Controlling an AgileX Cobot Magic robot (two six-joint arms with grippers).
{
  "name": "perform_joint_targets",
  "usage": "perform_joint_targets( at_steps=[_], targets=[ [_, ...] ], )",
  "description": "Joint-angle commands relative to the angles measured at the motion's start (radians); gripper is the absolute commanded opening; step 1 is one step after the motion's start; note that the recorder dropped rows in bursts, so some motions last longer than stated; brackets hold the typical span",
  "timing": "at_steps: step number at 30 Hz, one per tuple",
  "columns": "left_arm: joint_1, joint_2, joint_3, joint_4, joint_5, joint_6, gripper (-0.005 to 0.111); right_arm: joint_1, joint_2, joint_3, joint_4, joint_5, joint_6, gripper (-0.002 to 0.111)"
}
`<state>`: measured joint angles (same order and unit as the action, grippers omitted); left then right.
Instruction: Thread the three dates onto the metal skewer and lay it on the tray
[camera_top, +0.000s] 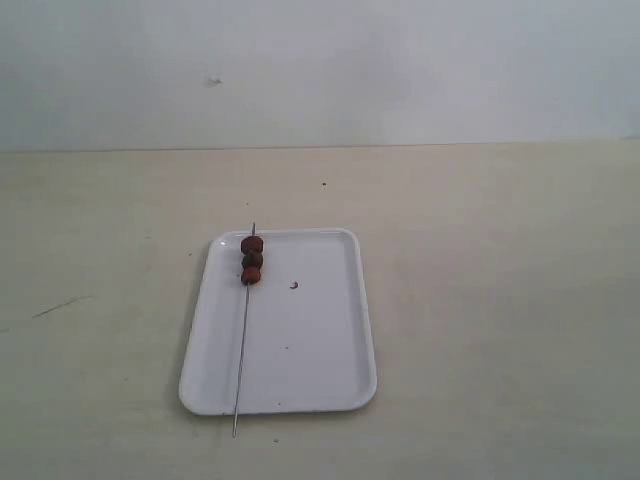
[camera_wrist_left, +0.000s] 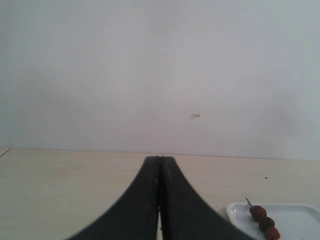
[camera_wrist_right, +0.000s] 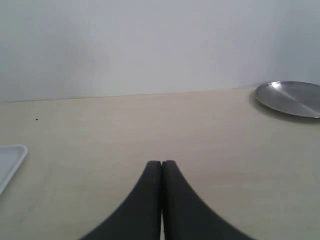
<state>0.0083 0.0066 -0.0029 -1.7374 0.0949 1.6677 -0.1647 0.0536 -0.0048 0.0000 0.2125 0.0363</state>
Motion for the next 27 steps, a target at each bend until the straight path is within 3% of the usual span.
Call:
perform_joint_targets(
  at_steps=[1, 4, 6, 8, 10, 12, 18, 21, 27],
  targets=[
    [0.002, -0.007, 0.003, -0.002, 0.003, 0.000, 0.000, -0.005, -0.008, 0.005, 0.000, -0.003, 0.002, 0.000],
    [0.002, -0.007, 0.003, 0.282, 0.045, -0.026, 0.000, -0.005, -0.008, 0.005, 0.000, -0.003, 0.002, 0.000],
    [0.002, -0.007, 0.003, 0.460, 0.109, -0.141, 0.000, -0.005, -0.008, 0.005, 0.000, -0.003, 0.002, 0.000],
    [0.002, -0.007, 0.003, 0.538, 0.088, -0.399, 0.000, -0.005, -0.008, 0.005, 0.000, -0.003, 0.002, 0.000],
    [0.002, -0.007, 0.003, 0.653, 0.020, -0.806, 0.000, -0.005, -0.008, 0.005, 0.000, -0.003, 0.002, 0.000],
    [0.002, -0.007, 0.003, 0.919, -0.024, -1.181, 0.000, -0.005, -0.008, 0.005, 0.000, -0.003, 0.002, 0.000],
    [0.002, -0.007, 0.003, 1.556, -0.010, -1.798, 0.000, -0.005, -0.008, 0.005, 0.000, -0.003, 0.002, 0.000],
    [0.002, -0.007, 0.003, 1.725, 0.023, -1.956, 0.000, -0.005, -0.008, 0.005, 0.000, -0.003, 0.002, 0.000],
    [0.002, -0.007, 0.003, 1.871, 0.235, -1.967, 0.000, -0.005, -0.008, 0.005, 0.000, -0.003, 0.002, 0.000]
  ],
)
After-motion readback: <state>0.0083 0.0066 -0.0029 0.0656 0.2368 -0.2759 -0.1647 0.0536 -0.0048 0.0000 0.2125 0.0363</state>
